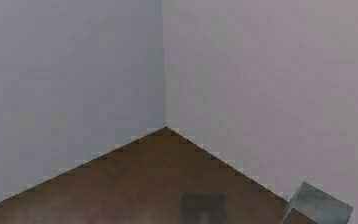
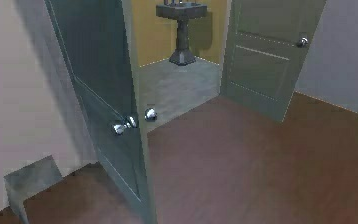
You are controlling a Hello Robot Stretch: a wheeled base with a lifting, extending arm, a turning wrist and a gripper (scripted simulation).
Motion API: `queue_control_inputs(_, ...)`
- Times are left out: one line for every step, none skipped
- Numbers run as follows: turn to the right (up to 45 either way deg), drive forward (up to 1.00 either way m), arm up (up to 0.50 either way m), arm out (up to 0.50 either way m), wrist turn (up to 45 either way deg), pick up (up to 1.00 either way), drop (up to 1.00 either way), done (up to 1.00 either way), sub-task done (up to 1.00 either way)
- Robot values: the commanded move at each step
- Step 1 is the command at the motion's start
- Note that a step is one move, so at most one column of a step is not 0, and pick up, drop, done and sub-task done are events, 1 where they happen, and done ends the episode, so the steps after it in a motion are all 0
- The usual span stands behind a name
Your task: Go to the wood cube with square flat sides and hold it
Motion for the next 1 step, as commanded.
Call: queue_control_inputs(9.0, 0.00, 0.00, 0.00, 0.0, 0.00, 0.00, 0.00, 0.00)
